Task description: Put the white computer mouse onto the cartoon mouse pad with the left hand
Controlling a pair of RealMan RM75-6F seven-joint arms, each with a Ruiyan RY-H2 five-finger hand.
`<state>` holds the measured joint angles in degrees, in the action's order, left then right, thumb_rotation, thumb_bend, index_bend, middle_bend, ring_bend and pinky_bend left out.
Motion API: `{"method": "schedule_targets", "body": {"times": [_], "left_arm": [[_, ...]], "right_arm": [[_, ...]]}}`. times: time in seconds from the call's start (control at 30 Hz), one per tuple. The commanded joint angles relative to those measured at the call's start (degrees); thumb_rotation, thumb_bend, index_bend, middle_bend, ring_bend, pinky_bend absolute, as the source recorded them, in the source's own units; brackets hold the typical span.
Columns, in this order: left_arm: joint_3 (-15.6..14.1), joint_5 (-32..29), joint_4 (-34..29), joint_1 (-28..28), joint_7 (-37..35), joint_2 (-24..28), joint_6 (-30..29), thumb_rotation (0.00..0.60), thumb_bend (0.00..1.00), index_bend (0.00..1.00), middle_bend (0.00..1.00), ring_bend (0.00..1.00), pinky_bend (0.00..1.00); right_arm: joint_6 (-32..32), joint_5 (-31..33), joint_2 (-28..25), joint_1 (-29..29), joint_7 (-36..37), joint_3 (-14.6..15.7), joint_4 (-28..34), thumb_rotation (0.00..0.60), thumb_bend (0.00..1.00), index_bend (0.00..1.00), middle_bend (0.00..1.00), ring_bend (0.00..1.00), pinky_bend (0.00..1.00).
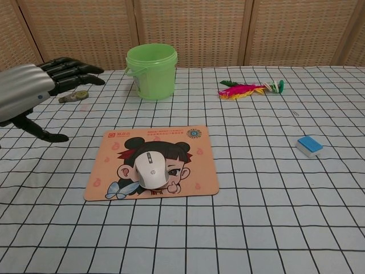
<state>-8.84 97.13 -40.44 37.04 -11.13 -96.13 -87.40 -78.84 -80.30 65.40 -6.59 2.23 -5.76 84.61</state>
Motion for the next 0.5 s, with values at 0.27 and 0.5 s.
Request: {"method": "schedule_targets", "body": {"times": [0.27, 0.5], "left_arm": [[2.51, -21.46, -45.60, -23.94, 27.00, 16.24, -4.74, 0.600, 0.09, 0.00, 0.00, 0.00, 0.00], [3.91, -22.43, -46.59, -27.06, 26.79, 17.34, -5.53, 0.600, 0.09, 0.00, 0.00, 0.00, 0.00]], "right_arm": [[0.41, -2.03, 1.89, -0.79, -3.99, 1.48, -0.02, 0.600, 0.10, 0.08, 0.00, 0.00, 0.00], [-0.05, -3.51, 2.32, -0.82, -5.46, 2.33, 0.57, 0.600, 0.10, 0.07, 0.00, 0.00, 0.00]]}}
